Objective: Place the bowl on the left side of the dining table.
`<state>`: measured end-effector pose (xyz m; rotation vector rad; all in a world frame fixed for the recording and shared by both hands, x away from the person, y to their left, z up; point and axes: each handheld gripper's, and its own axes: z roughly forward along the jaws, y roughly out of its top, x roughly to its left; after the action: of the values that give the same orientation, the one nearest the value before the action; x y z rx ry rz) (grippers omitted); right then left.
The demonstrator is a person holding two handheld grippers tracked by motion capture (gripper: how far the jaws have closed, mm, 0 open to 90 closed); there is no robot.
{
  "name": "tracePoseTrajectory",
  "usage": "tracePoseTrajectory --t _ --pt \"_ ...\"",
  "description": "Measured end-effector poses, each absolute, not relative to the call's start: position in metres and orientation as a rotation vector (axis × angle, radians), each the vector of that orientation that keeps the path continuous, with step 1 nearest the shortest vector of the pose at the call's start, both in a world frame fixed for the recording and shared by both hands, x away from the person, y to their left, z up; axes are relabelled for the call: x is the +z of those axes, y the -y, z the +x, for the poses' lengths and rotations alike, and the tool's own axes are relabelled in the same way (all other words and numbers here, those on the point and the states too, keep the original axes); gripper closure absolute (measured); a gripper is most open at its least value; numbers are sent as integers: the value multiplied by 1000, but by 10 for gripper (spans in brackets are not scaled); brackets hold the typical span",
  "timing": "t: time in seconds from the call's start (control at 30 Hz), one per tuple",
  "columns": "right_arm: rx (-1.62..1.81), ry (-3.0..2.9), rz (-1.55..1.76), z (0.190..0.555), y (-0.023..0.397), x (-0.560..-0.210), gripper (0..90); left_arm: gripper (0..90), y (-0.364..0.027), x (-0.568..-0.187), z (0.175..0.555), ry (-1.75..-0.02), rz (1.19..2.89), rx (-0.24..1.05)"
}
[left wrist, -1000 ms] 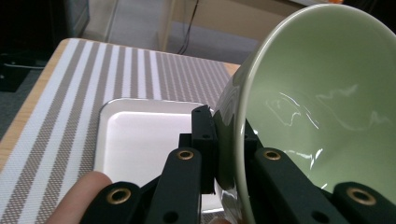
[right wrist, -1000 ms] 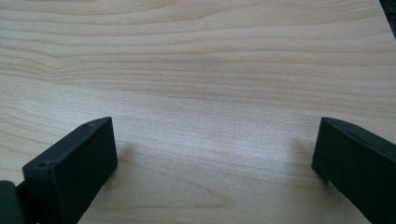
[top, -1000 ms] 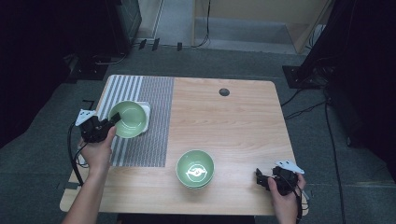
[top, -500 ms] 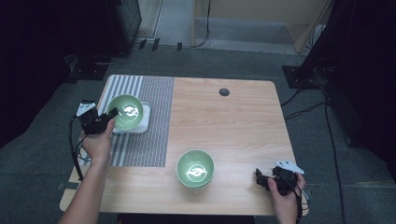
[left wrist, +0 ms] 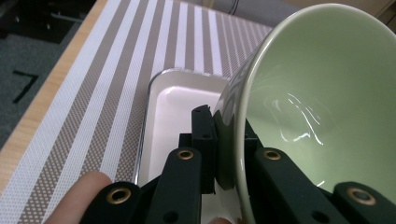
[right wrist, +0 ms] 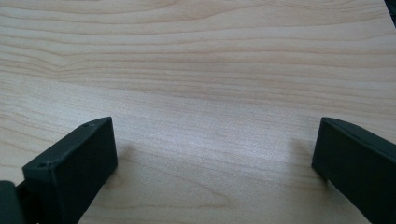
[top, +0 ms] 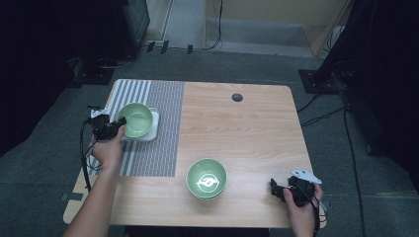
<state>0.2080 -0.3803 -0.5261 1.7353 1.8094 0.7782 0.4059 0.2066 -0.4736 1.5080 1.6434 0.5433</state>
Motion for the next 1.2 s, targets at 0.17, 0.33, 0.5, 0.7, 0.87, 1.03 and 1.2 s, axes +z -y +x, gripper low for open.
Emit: tracePoseTrajectory --t 0.17,0.33,0.5,0.7,0.87,1.03,1.2 --pt "780 -1814 1731 208 380 -526 0 849 -207 -478 412 -1704 1517 505" --pt "780 -1815 1730 208 380 -526 0 848 -205 -481 420 -1755 1555 491" --pt "781 -1815 1730 208 380 -526 0 847 -207 -479 429 -1812 1557 432" --pt "781 -1815 1729 208 380 -526 0 843 -206 -478 439 -1861 1579 411" --pt "781 -1815 1729 208 380 -526 0 814 -210 -482 442 -1861 1566 371" --pt "781 -1816 1729 208 380 -526 0 654 -212 -478 441 -1828 1519 359" --pt "781 -1816 1729 208 380 -526 0 392 -209 -470 434 -1760 1547 415"
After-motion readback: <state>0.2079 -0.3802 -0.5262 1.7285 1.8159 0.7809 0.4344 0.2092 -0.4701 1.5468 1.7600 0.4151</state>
